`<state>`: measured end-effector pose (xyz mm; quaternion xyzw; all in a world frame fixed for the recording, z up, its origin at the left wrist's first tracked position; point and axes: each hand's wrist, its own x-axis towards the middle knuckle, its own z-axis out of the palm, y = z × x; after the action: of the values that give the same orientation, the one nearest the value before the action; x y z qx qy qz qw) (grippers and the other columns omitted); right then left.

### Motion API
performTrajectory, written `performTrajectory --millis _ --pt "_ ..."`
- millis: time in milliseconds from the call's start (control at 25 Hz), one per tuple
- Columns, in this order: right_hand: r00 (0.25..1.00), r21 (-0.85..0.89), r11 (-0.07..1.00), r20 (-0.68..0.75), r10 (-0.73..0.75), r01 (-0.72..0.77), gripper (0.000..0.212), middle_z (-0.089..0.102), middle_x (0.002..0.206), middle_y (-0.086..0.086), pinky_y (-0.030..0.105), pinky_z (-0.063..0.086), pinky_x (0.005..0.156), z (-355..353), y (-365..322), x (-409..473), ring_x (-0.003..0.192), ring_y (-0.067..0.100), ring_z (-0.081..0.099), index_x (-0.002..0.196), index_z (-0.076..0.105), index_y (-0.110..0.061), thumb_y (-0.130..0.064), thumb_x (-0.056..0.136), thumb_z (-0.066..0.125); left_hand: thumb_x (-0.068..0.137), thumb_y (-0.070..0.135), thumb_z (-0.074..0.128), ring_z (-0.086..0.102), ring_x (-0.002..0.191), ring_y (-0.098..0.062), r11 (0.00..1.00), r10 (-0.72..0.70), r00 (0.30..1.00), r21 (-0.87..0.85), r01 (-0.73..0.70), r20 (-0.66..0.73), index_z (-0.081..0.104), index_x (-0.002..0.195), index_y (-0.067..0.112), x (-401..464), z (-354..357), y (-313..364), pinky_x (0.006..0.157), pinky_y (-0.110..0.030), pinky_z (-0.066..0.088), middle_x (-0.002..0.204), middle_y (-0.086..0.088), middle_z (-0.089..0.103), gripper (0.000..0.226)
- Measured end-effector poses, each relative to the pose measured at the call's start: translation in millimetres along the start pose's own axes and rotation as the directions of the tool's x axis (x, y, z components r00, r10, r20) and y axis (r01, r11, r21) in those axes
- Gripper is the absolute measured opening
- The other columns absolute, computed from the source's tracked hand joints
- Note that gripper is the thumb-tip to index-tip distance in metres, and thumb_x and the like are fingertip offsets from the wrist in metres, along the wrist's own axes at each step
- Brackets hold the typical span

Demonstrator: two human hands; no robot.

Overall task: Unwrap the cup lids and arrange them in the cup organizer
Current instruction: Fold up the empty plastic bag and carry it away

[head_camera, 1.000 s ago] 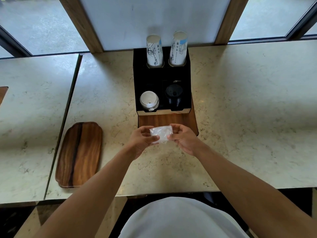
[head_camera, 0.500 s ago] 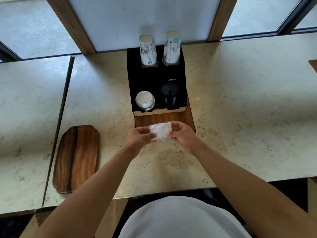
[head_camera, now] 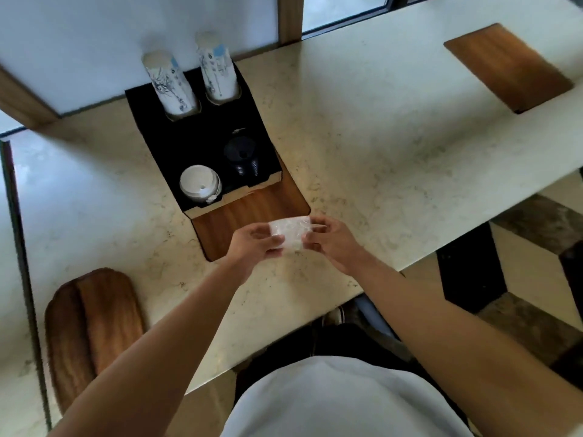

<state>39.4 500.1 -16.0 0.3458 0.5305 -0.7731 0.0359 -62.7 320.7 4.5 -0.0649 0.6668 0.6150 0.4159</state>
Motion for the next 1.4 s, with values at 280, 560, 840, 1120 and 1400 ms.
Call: performTrajectory --millis 280,560,840,1120,1400 --pt "0.989 0.116 0.993 -0.148 -0.017 0.034 0.052 0.074 0.111 0.019 0.040 0.058 0.086 -64.4 14.5 -25.6 0.095 0.029 0.073 0.119 0.067 -0.002 -0.007 0.070 0.083 0.080 0.004 0.082 0.075 0.089 -0.035 0.988 -0.012 0.992 0.152 -0.007 0.127 0.066 0.112 0.001 -6.1 64.7 6.5 0.077 -0.039 0.064 0.102 -0.021 0.074 0.036" --pt "0.965 0.283 0.952 -0.259 -0.039 0.114 0.052 0.073 0.115 0.015 0.031 0.058 0.082 -155.2 32.5 -72.6 0.101 0.026 0.074 0.122 0.065 -0.008 -0.016 0.076 0.088 0.081 0.002 0.082 0.075 0.085 -0.036 0.964 0.000 0.974 0.259 -0.061 0.226 0.067 0.105 0.003 -18.4 163.9 -5.9 0.076 -0.041 0.064 0.097 -0.022 0.075 0.028" --pt "0.921 0.423 0.888 -0.388 -0.002 0.180 0.036 0.076 0.101 0.006 0.028 0.058 0.076 -251.7 55.2 -127.8 0.093 0.022 0.076 0.112 0.066 -0.012 -0.004 0.081 0.081 0.082 0.000 0.080 0.074 0.090 -0.039 0.926 -0.045 0.953 0.370 -0.073 0.301 0.064 0.116 0.000 -31.6 279.7 -30.7 0.081 -0.044 0.063 0.102 -0.022 0.074 0.037" --pt "0.805 0.489 0.846 -0.578 0.133 0.211 0.033 0.073 0.102 0.008 0.025 0.058 0.069 -304.2 83.5 -166.0 0.084 0.014 0.077 0.106 0.066 -0.014 0.005 0.081 0.076 0.083 -0.004 0.077 0.077 0.083 -0.024 0.869 -0.146 0.920 0.492 -0.056 0.362 0.070 0.102 0.002 -26.5 359.7 -69.4 0.075 -0.037 0.064 0.097 -0.014 0.075 0.021" --pt "0.626 0.519 0.846 -0.702 0.339 0.124 0.028 0.072 0.114 0.011 0.032 0.058 0.078 -325.5 121.9 -173.9 0.103 0.025 0.071 0.107 0.066 -0.016 0.000 0.085 0.074 0.083 0.006 0.080 0.075 0.078 -0.009 0.692 -0.227 0.870 0.701 -0.173 0.438 0.072 0.100 0.009 -3.3 405.8 -116.1 0.072 -0.029 0.063 0.090 -0.001 0.075 0.019"
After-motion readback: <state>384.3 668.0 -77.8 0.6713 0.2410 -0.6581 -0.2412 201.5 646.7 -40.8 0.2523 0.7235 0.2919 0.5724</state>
